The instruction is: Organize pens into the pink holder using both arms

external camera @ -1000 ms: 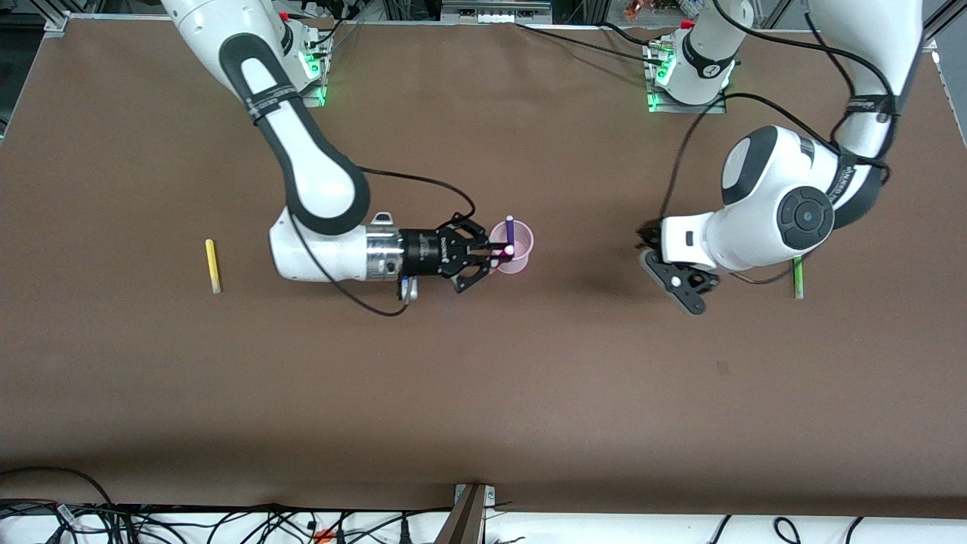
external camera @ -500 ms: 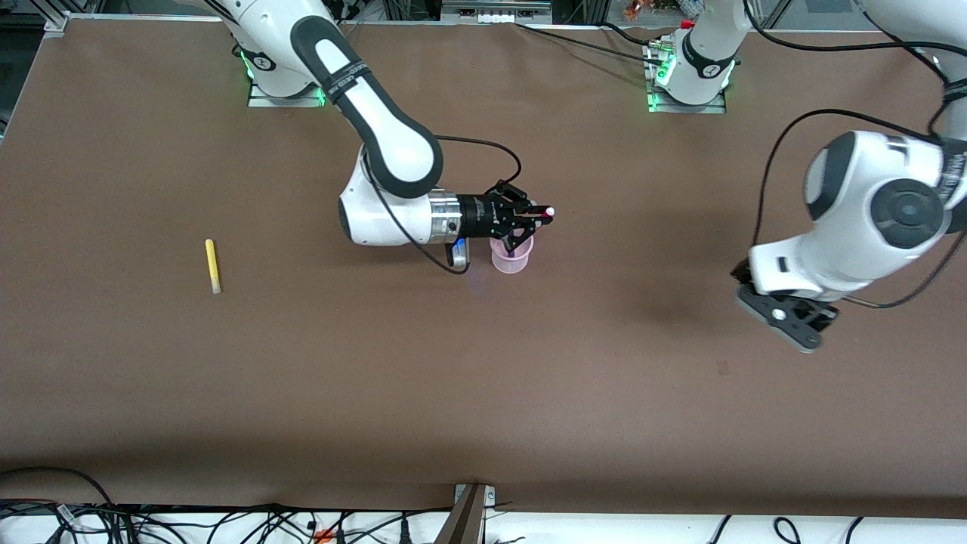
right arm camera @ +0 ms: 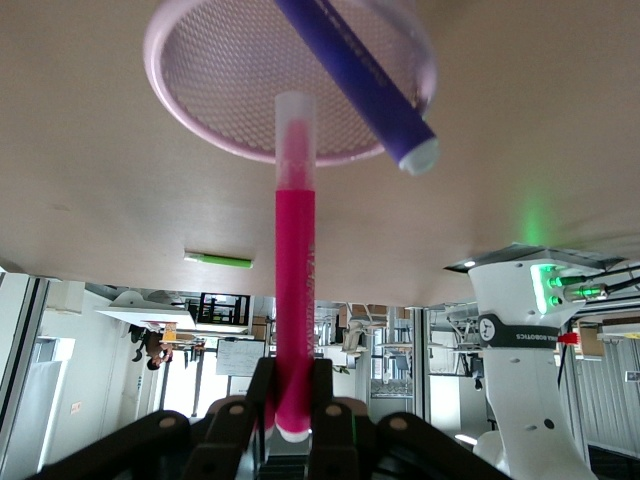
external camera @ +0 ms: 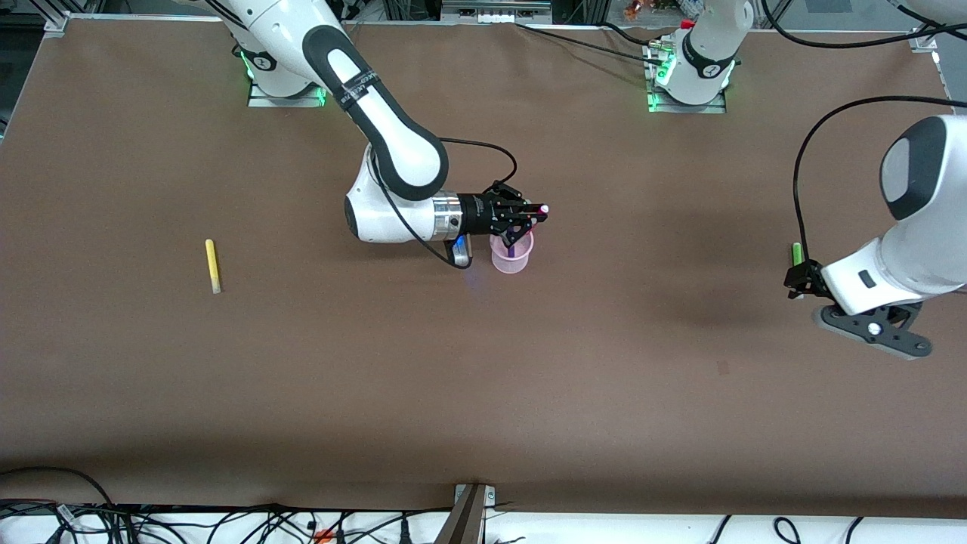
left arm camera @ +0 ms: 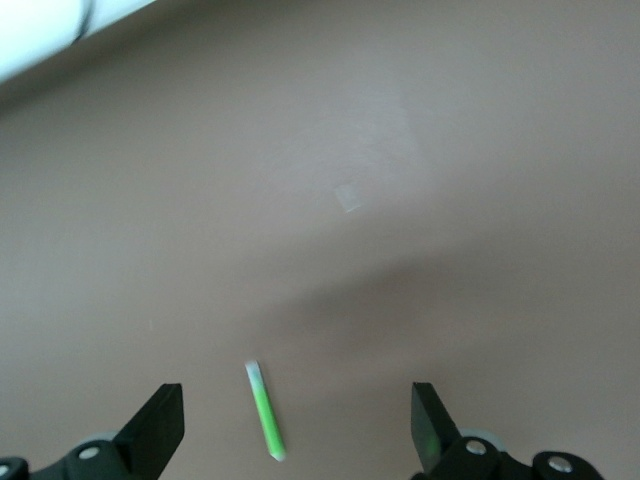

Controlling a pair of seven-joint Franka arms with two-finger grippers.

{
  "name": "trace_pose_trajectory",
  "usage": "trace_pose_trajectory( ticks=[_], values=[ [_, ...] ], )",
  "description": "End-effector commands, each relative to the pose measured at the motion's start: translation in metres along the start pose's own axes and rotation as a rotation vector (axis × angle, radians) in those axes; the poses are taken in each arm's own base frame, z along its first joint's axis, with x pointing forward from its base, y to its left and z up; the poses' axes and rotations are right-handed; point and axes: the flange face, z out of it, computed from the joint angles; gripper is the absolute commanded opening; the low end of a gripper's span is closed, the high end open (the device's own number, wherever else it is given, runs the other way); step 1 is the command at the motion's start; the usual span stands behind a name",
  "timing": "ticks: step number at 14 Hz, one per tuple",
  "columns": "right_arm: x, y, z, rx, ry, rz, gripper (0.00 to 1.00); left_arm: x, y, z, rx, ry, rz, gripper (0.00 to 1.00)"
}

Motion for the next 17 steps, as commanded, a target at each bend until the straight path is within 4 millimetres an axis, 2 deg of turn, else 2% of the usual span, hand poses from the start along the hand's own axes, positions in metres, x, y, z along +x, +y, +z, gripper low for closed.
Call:
trace_pose_trajectory(
  ticks=[1,3,4,5,6,10,11,15,16,17],
  values=[
    [0.018,0.002,0.002,0.010,-0.002,-0.013,0.00,-0.022,0.007,-0.051,0.009,0.007,-0.172,1.00],
    [0.026,0.001,0.001,0.011,0.003,-0.033,0.00,-0.038,0.015,-0.080,-0.046,0.023,-0.193,1.00],
    [0.028,0.001,0.000,0.014,0.004,-0.035,0.26,-0.045,0.016,-0.091,-0.071,0.026,-0.201,1.00],
    [0.028,0.001,0.000,0.014,0.004,-0.033,0.86,-0.052,0.014,-0.101,-0.085,0.035,-0.206,1.00],
    [0.027,0.000,0.000,0.013,0.004,-0.035,1.00,-0.056,0.013,-0.107,-0.099,0.037,-0.212,1.00],
    [0.016,-0.005,-0.007,0.025,-0.002,-0.040,1.00,-0.061,0.008,-0.109,-0.099,0.021,-0.215,1.00],
    [0.003,-0.010,-0.018,0.038,0.001,-0.063,1.00,-0.061,0.008,-0.108,-0.099,0.020,-0.215,1.00],
    [-0.016,-0.031,-0.083,0.049,0.187,-0.240,1.00,-0.061,0.008,-0.109,-0.099,0.021,-0.215,1.00],
    [-0.014,-0.029,-0.102,0.034,0.243,-0.286,1.00,-0.061,0.008,-0.109,-0.100,0.021,-0.215,1.00],
    [-0.016,-0.026,-0.123,-0.004,0.305,-0.403,1.00,-0.061,0.008,-0.109,-0.101,0.021,-0.215,1.00]
  ],
)
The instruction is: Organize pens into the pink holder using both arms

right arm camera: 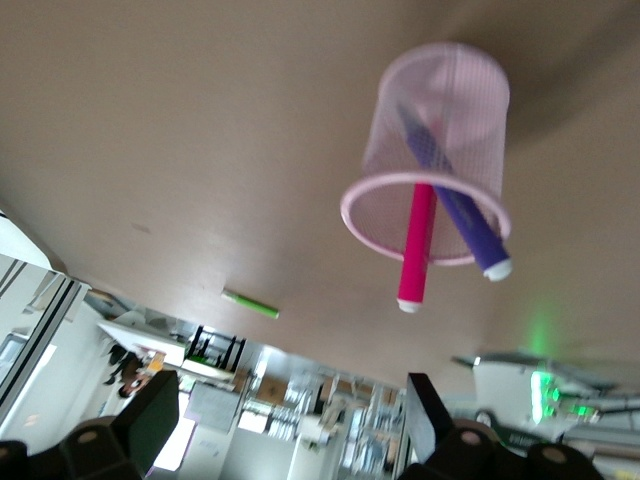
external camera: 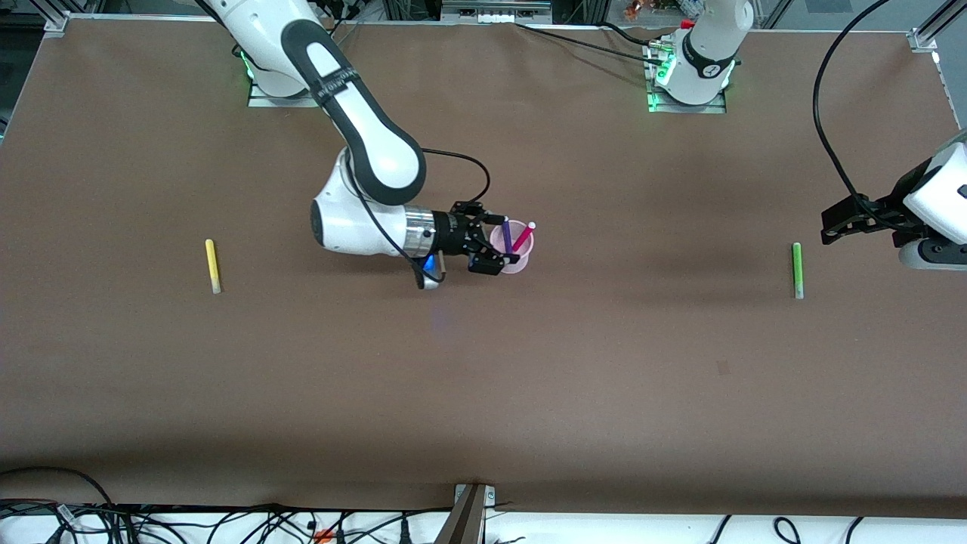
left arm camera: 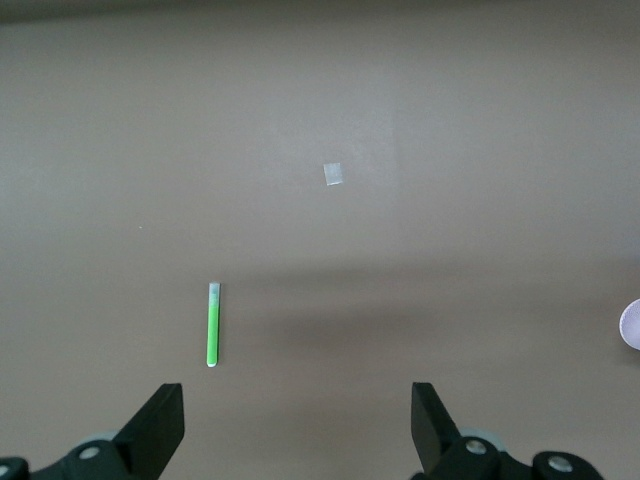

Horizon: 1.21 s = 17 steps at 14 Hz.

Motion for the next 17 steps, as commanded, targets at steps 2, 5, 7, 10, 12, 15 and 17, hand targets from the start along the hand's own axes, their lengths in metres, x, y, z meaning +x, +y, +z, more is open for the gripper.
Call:
trace_pose_trajectory(
  ticks=[2,5,7,10,12,15,17],
  values=[
    [-0.001,0.013,-0.079,-0.045,0.111,-0.222,1.00,-0.003,-0.003,-0.002,-0.024,-0.007,-0.006,1.00],
    [-0.024,0.024,-0.146,-0.133,0.267,-0.380,1.00,-0.003,-0.002,-0.001,-0.024,-0.010,-0.004,1.00],
    [-0.037,0.041,-0.187,-0.245,0.361,-0.485,1.00,-0.004,-0.006,0.001,-0.037,-0.014,-0.011,1.00],
    [-0.051,0.056,-0.256,-0.386,0.410,-0.622,1.00,-0.025,-0.001,-0.005,-0.050,-0.009,-0.035,1.00],
    [-0.068,0.065,-0.290,-0.473,0.453,-0.712,1.00,-0.060,-0.001,0.000,-0.070,0.020,-0.059,1.00],
    [-0.087,0.080,-0.334,-0.574,0.505,-0.794,1.00,-0.094,0.018,0.007,-0.053,0.032,-0.020,1.00],
    [-0.082,0.088,-0.366,-0.607,0.495,-0.839,1.00,-0.083,0.014,0.008,-0.054,0.023,-0.025,1.00]
  ],
)
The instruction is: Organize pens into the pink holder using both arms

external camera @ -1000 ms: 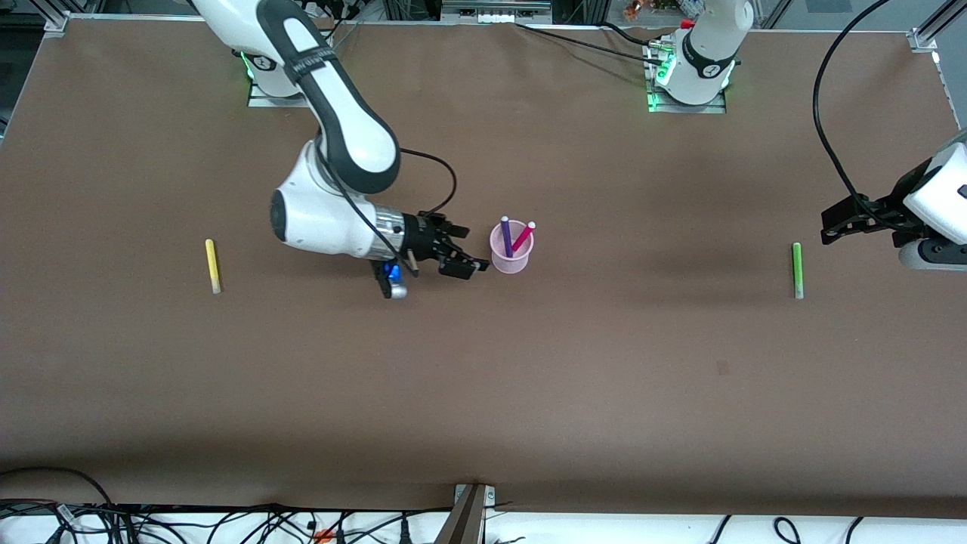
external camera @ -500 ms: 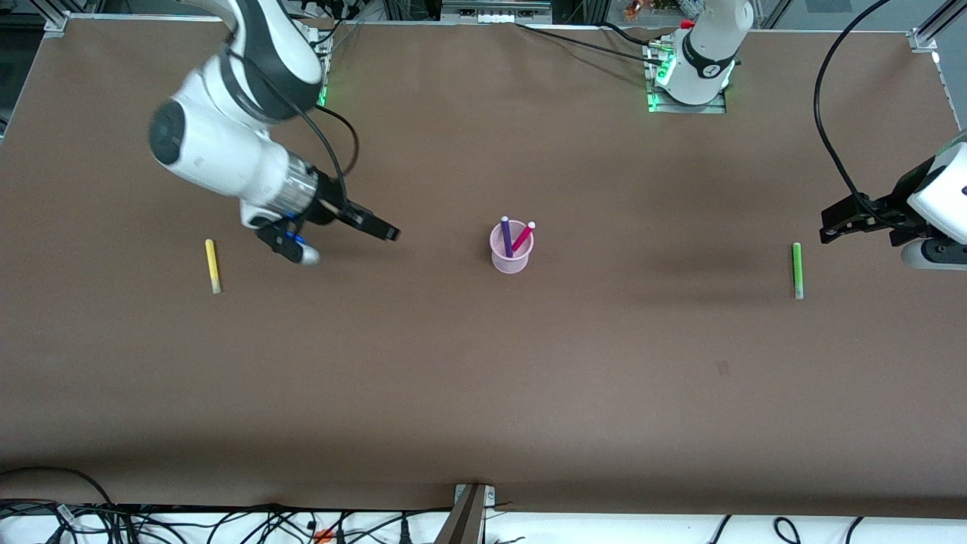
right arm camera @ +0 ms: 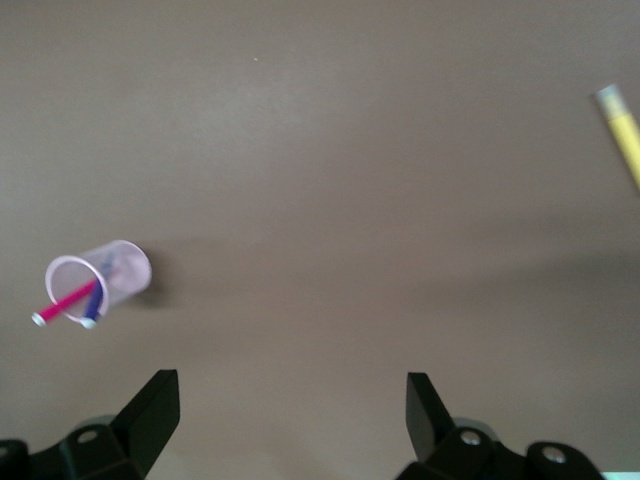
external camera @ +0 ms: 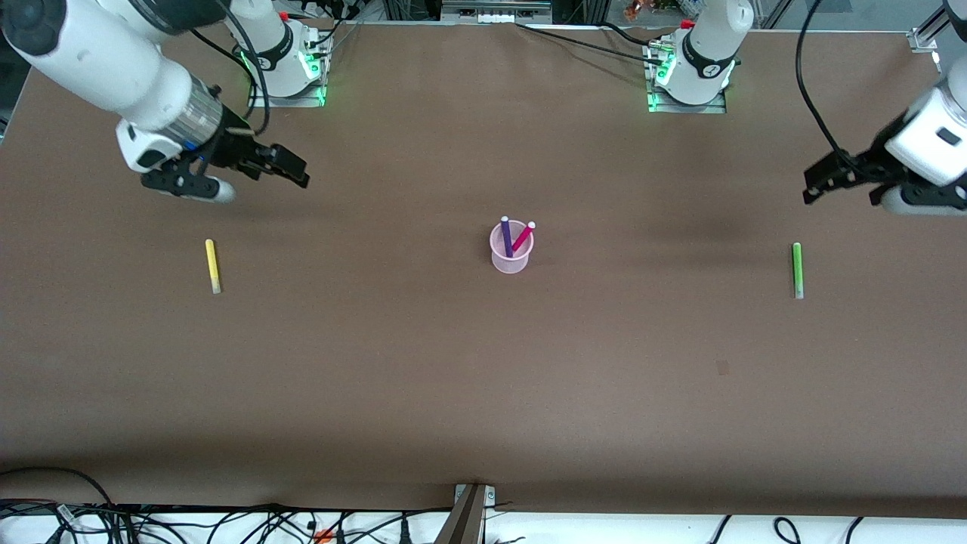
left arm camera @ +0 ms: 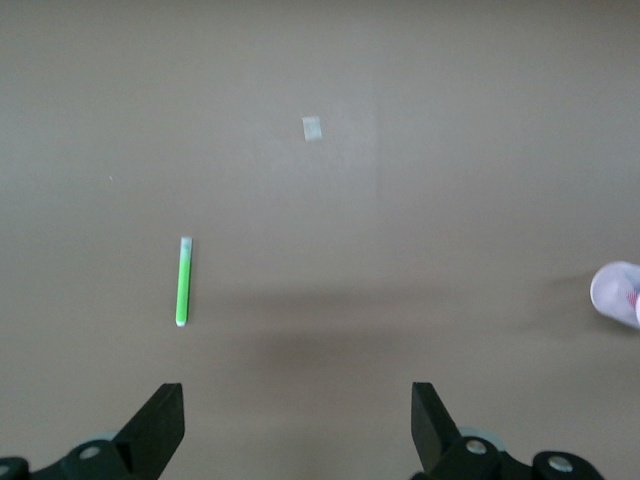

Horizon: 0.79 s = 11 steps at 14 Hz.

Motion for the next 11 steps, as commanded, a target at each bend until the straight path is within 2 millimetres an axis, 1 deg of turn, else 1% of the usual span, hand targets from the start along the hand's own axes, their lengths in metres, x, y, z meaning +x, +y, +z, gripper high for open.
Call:
trace_pose_trajectory(
  ticks=[1,2,3,5,6,7,8,9,11],
  values=[
    [-0.001,0.038,-0.022,-0.050,-0.011,-0.097,1.00,-0.001,-0.002,0.003,-0.012,0.010,0.002,1.00],
    [0.003,0.055,-0.038,-0.074,-0.011,-0.112,1.00,-0.001,-0.001,0.003,-0.012,0.009,0.003,1.00],
    [0.004,0.064,-0.049,-0.089,-0.018,-0.140,1.00,-0.001,-0.002,0.003,-0.012,0.005,0.002,1.00],
    [0.007,0.080,-0.063,-0.107,-0.022,-0.154,1.00,0.001,-0.001,0.005,-0.010,0.001,0.003,1.00],
    [0.010,0.092,-0.072,-0.110,-0.024,-0.154,1.00,0.002,0.002,0.003,-0.010,0.005,0.006,1.00],
    [0.014,0.100,-0.079,-0.114,-0.026,-0.177,1.00,0.003,0.004,-0.002,-0.010,0.006,0.010,1.00],
    [0.018,0.104,-0.084,-0.115,-0.017,-0.212,1.00,0.007,0.005,0.001,-0.010,-0.013,0.011,1.00],
    [0.021,0.107,-0.088,-0.126,-0.011,-0.235,1.00,0.011,0.006,-0.004,-0.010,-0.013,0.011,1.00],
    [0.023,0.111,-0.095,-0.190,0.006,-0.248,1.00,0.018,0.006,-0.006,-0.011,-0.036,0.011,1.00]
  ],
)
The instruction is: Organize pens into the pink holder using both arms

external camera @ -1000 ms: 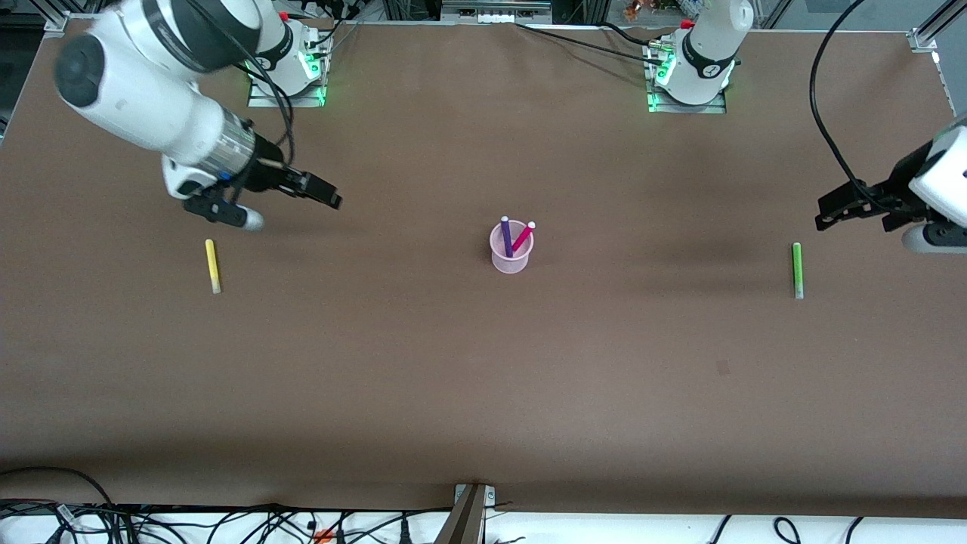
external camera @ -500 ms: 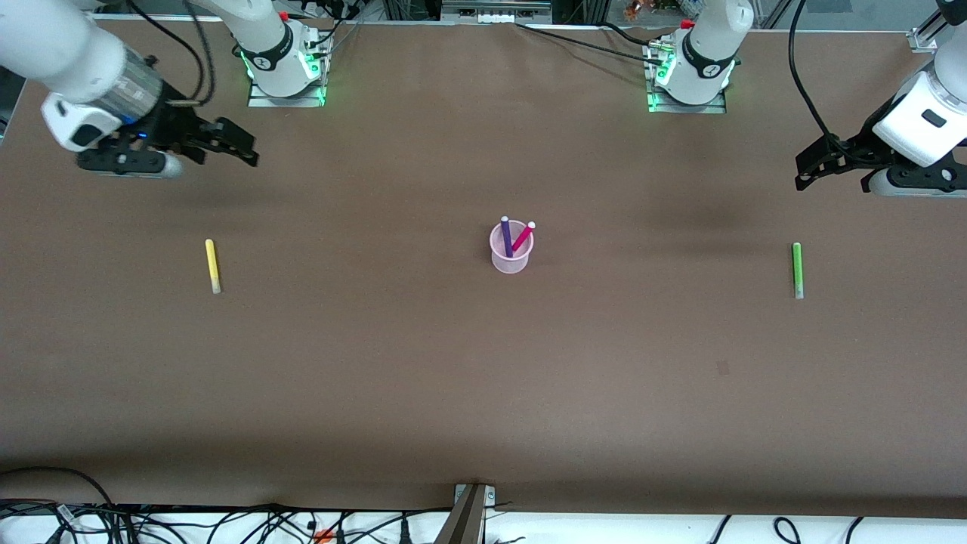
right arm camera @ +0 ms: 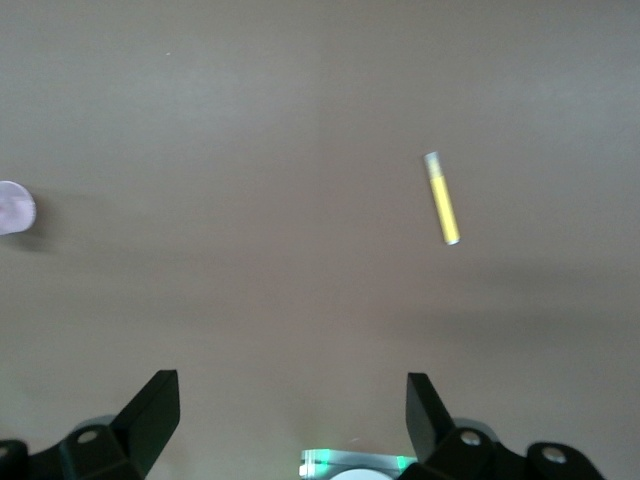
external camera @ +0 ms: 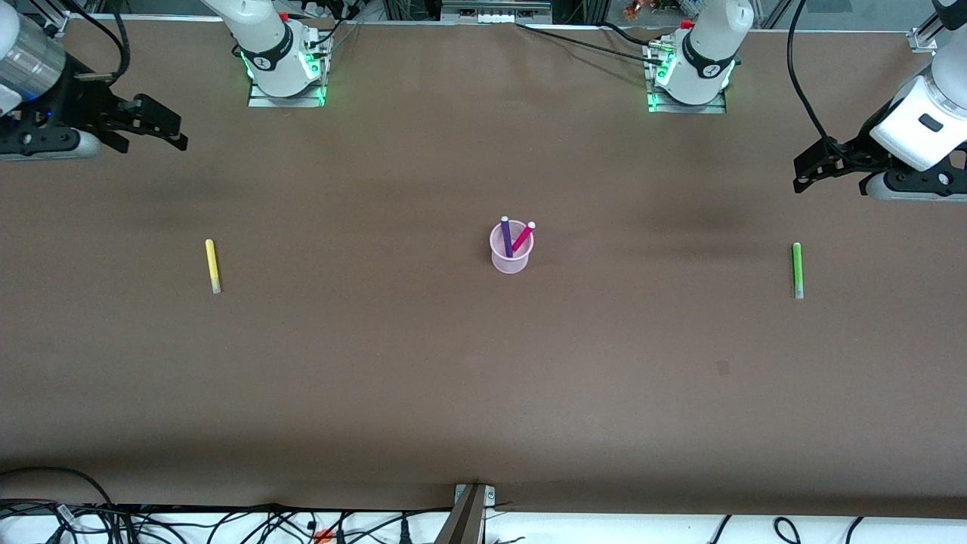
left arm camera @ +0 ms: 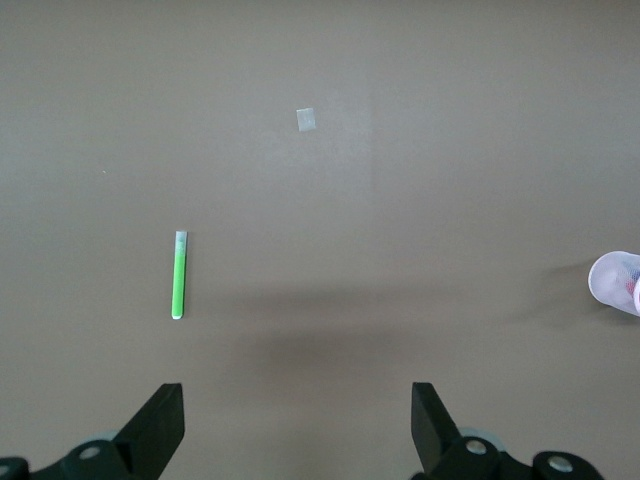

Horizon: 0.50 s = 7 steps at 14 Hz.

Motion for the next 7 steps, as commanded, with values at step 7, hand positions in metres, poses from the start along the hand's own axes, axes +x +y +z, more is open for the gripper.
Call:
trace_pose_trajectory(
  ticks=[7],
  values=[
    [0.0113,-0.0011,-0.0156,-0.082,-0.024,-0.042,1.00,0.0154,0.0047,-0.0058,-0.012,-0.028,0.009,1.00]
  ],
)
